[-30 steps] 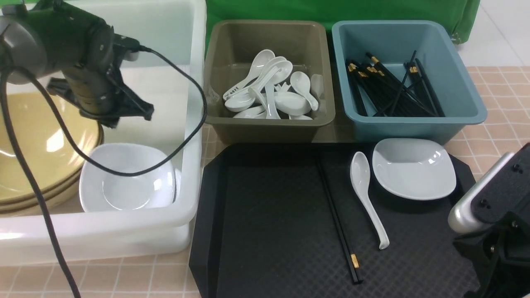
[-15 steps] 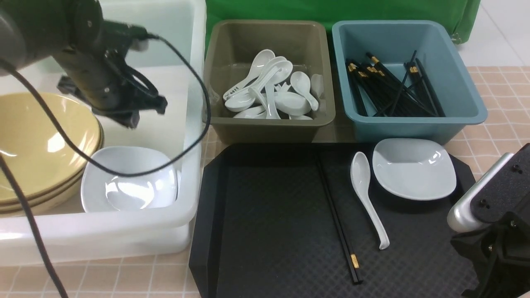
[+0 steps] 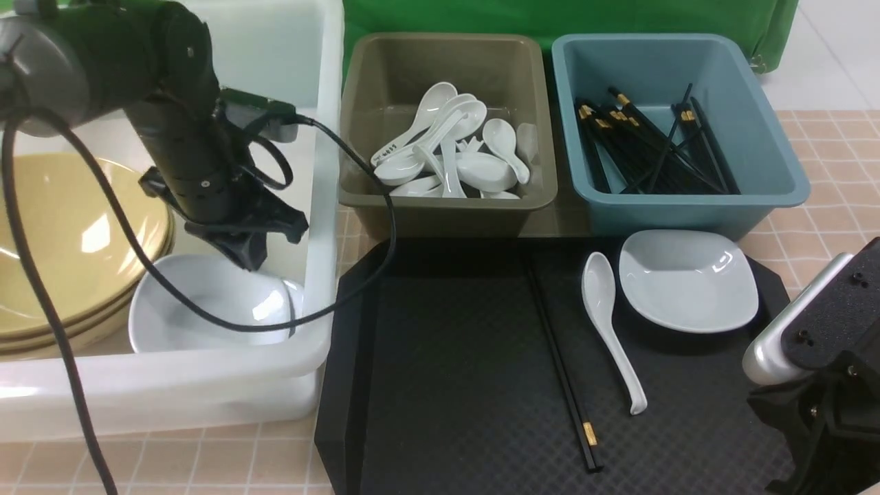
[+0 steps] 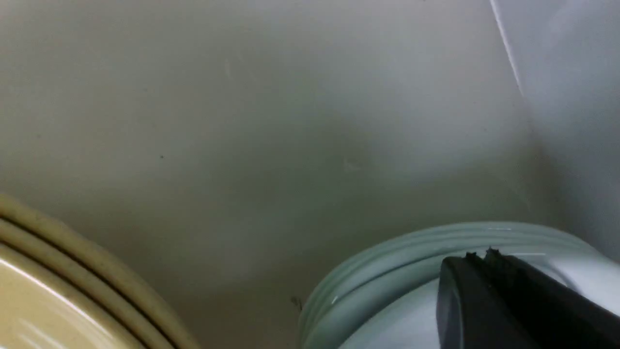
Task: On brown table put chopsticks spoon bowls plates into blue grey white boxes.
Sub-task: 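Place the white bowl into the white bin on top of the stacked bowls with the right gripper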
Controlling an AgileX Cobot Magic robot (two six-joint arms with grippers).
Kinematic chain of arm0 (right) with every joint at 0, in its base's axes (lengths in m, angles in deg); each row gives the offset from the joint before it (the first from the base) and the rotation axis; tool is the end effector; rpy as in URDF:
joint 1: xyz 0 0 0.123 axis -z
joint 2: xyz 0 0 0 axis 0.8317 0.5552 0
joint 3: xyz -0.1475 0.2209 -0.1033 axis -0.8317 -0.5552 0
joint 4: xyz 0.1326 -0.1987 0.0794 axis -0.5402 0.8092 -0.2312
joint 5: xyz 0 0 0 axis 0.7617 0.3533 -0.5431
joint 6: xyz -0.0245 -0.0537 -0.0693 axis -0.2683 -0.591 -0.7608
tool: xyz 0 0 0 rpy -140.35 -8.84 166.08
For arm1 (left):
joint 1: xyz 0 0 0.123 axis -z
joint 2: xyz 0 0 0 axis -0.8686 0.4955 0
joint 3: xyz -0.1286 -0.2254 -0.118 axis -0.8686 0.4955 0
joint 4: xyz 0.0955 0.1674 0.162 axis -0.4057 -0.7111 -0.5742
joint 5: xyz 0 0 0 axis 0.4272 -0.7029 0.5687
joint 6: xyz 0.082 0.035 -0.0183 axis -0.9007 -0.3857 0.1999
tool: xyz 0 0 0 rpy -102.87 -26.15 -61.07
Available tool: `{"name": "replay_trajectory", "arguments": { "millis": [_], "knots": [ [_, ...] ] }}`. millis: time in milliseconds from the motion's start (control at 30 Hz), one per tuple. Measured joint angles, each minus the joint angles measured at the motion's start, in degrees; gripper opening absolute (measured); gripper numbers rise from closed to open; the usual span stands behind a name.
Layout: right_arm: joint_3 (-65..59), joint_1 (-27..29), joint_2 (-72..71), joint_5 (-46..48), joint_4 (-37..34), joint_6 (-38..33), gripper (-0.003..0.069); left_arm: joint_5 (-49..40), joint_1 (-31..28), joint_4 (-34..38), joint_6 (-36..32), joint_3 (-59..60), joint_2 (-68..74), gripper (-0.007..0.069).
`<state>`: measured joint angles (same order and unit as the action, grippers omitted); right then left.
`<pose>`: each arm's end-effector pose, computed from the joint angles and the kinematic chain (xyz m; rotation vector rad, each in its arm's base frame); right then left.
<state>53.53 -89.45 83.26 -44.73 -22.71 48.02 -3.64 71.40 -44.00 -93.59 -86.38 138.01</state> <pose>0.1469 0.0834 0.2538 -0.8223 2.3307 0.0464 0.3714 -0.0729 0.2445 0.5977 2.8806 0.0033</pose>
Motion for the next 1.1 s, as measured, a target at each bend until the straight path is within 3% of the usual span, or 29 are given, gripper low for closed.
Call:
{"name": "replay_trajectory", "arguments": {
  "millis": [133, 333, 567, 800, 1100],
  "knots": [
    [0.0, 0.0, 0.0, -0.1, 0.0, 0.0, 0.0048, 0.7, 1.6, 0.4, 1.7, 0.0, -4.0, -0.0008],
    [0.0, 0.0, 0.0, -0.1, 0.0, 0.0, 0.0048, -7.0, 1.7, -8.4, 10.2, 0.3, -11.5, -0.0008],
    [0.0, 0.0, 0.0, -0.2, 0.0, 0.0, 0.0048, -8.5, 1.7, -13.2, 12.9, 10.6, -16.4, -0.0008],
    [0.0, 0.0, 0.0, -0.2, 0.0, 0.0, 0.0048, -4.4, 1.7, -20.2, 21.3, 18.0, -16.2, -0.0008],
    [0.0, 0.0, 0.0, -0.1, 0.0, 0.2, 0.0052, 0.5, 1.5, -21.5, 22.9, 22.0, -14.4, -0.0008]
  ]
}}
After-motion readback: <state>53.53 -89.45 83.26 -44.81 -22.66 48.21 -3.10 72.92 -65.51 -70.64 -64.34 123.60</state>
